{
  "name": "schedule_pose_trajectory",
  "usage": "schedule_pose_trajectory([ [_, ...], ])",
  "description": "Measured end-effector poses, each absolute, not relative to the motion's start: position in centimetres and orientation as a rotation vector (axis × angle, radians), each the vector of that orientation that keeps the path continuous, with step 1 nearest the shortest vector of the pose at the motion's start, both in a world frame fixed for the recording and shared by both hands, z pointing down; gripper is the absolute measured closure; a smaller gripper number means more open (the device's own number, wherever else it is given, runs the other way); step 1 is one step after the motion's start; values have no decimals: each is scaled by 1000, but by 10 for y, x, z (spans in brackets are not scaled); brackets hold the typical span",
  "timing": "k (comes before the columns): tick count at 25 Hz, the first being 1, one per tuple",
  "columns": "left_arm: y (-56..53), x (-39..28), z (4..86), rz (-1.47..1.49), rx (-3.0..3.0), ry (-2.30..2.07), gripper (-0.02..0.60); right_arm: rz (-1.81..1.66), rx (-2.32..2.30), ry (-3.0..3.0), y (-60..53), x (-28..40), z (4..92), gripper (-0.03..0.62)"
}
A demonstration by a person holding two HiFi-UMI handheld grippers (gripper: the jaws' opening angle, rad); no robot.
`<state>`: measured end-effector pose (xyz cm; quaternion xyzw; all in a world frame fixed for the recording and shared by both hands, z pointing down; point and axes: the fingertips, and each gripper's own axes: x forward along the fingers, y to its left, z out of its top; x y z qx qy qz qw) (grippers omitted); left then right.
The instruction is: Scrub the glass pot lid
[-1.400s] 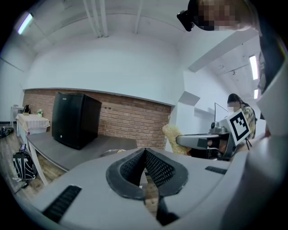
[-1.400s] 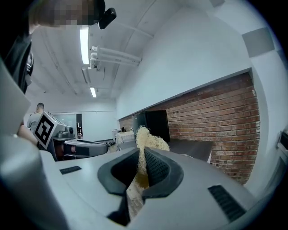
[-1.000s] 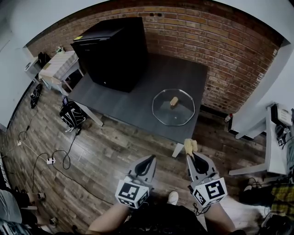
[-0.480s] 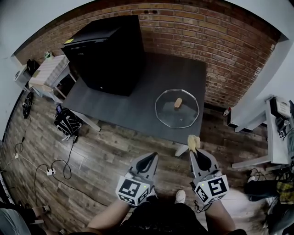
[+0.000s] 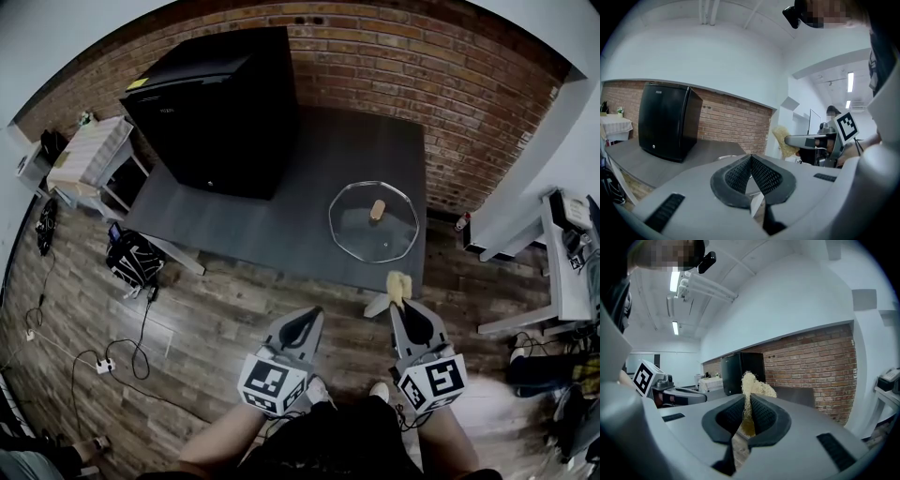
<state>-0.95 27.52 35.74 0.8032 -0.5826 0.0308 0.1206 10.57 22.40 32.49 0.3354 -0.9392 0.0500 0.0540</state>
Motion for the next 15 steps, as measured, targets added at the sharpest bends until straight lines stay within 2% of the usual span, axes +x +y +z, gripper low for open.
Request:
schedule_pose_trajectory([
  [15, 237, -23, 373, 108, 2314, -1707, 551, 173, 995, -2832, 186, 85, 341, 553],
])
